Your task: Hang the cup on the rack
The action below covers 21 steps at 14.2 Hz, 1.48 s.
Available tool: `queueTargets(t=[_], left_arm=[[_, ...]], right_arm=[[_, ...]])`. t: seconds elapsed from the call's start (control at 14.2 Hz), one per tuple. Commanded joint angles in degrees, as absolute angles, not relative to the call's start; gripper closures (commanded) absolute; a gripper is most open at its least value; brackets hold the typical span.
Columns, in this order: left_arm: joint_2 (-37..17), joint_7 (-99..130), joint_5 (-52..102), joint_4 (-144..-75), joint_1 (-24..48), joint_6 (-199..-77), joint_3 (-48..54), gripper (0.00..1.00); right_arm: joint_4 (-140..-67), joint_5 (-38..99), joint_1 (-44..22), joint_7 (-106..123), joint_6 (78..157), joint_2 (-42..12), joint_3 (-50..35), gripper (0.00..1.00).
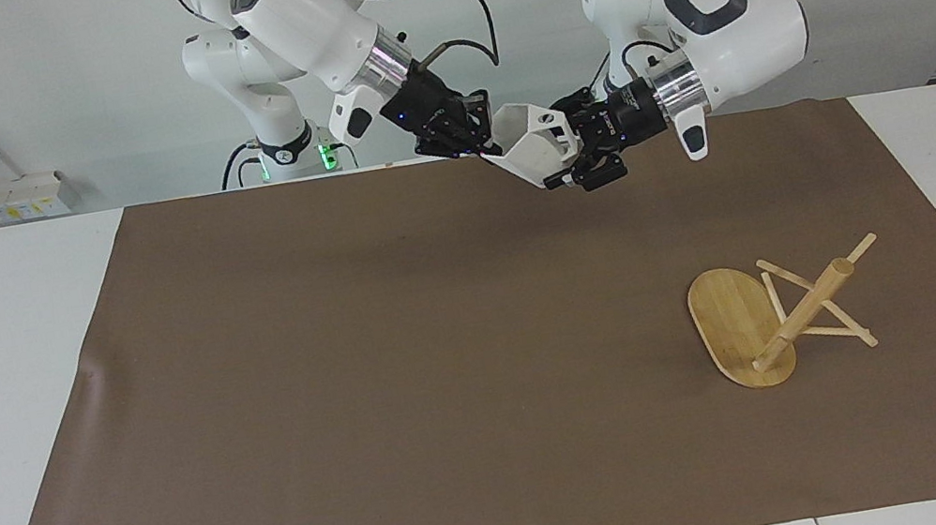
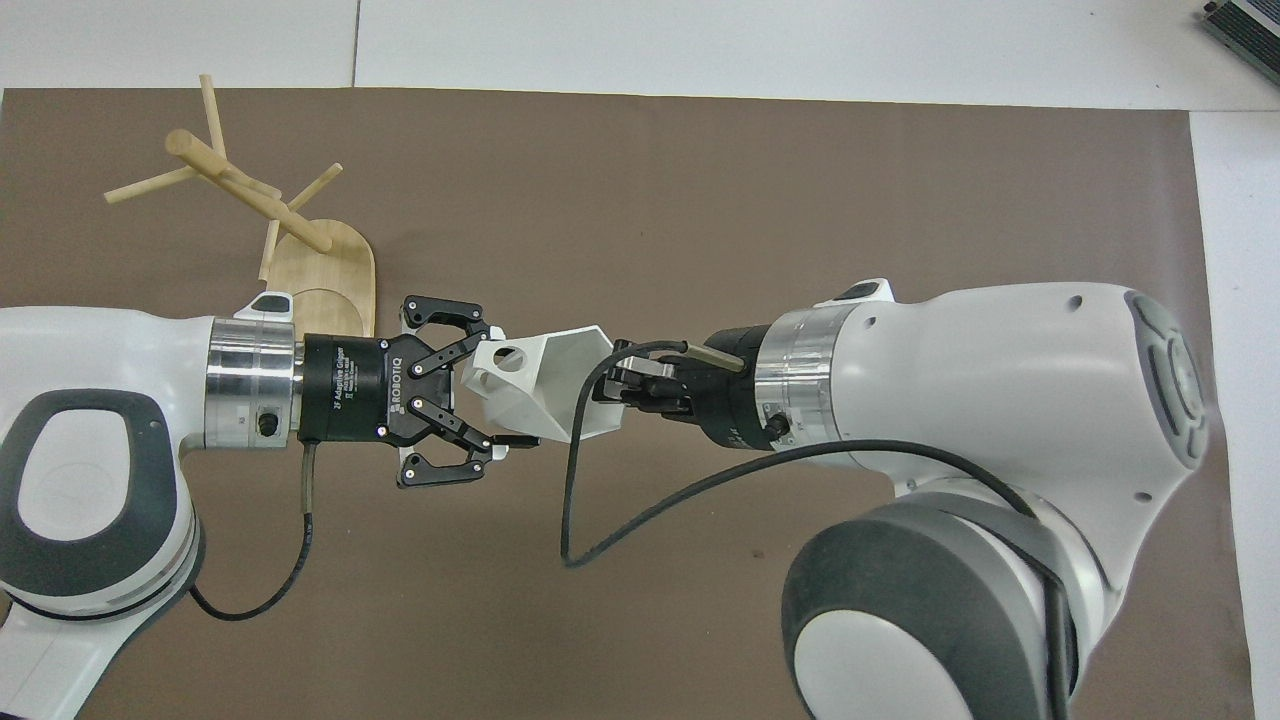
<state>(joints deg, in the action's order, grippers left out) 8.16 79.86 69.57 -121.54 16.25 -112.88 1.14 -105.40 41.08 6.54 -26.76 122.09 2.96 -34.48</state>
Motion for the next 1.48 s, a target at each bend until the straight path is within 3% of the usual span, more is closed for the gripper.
queueTargets(t=[0.0,0.35,0.42,0.49,0.56,0.78,1.41], left_arm=[[9.7,79.7,68.6,-122.9,16.6,-112.6,0.4,1.0],[9.7,80.2,66.0,-122.9,16.2,-112.5,0.4,1.0],[9.7,80.3,65.9,-122.9,16.1,-112.2,0.4,1.0],[9.7,80.5,65.8,-122.9,16.1,-111.6,0.3,1.0],[9.7,80.9,65.2,-123.0,16.3,-111.7,0.4,1.0],[9.7,83.4,63.6,-123.0,16.5,-111.9,0.4,1.0],[9.5,98.6,49.2,-123.4,13.0,-112.4,0.3,1.0]], right_arm=[[-105.2,42.5,7.0,-27.9,123.3,2.9,-35.2,1.0],[-104.9,42.5,7.0,-27.9,123.1,2.6,-35.2,1.0],[-104.9,42.5,7.0,-27.9,123.0,2.6,-35.2,0.84],[-104.9,42.5,7.0,-27.9,123.0,2.6,-35.2,0.55],[-104.9,42.5,7.0,-27.9,123.0,2.5,-35.2,0.36],[-104.9,42.4,7.0,-27.3,123.2,2.6,-35.2,0.0],[-104.9,41.7,7.0,-25.7,123.3,2.6,-35.2,0.0]])
